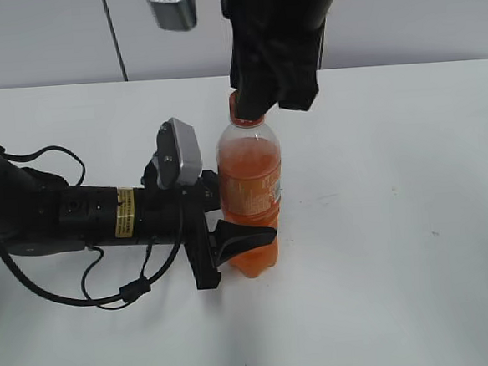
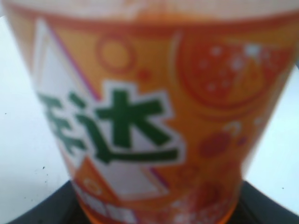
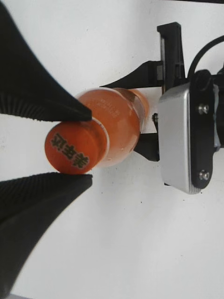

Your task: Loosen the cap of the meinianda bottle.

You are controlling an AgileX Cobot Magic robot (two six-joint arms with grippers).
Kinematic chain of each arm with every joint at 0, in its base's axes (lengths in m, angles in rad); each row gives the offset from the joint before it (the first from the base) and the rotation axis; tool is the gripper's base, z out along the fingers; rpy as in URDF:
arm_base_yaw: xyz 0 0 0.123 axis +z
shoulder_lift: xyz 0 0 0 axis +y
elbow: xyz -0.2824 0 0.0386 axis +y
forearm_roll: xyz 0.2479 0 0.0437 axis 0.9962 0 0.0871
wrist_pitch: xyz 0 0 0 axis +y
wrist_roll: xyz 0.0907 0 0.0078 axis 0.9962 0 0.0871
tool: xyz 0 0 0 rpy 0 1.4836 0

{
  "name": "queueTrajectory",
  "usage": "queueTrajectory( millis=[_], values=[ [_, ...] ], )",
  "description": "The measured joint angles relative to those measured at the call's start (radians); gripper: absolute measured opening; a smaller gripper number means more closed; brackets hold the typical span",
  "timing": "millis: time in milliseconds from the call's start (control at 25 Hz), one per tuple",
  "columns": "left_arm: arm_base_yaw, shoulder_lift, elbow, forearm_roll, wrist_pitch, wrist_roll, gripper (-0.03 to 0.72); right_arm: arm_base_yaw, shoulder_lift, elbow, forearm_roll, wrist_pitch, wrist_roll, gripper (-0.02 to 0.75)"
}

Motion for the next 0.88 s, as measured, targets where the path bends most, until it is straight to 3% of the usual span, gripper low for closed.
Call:
queueTrajectory(
  millis=[400,600,720,800,880],
  values=[
    [0.000,0.000,0.000,0.000,0.002,-0.003,0.393,0.000,-0.002,-0.001,0.012,-0.001,-0.115,0.257],
    [0.000,0.000,0.000,0.001,0.001,-0.003,0.393,-0.002,-0.018,0.000,0.119,0.004,-0.104,0.381],
    [0.000,0.000,0.000,0.000,0.001,-0.003,0.393,-0.001,-0.046,0.000,0.159,0.005,-0.024,0.475],
    [0.000,0.000,0.000,0.000,0.001,-0.003,0.393,-0.001,-0.063,0.000,0.154,0.006,0.083,0.496],
    [0.000,0.000,0.000,0.000,0.001,-0.003,0.393,-0.001,-0.074,0.000,0.126,0.007,0.303,0.505]
  ],
)
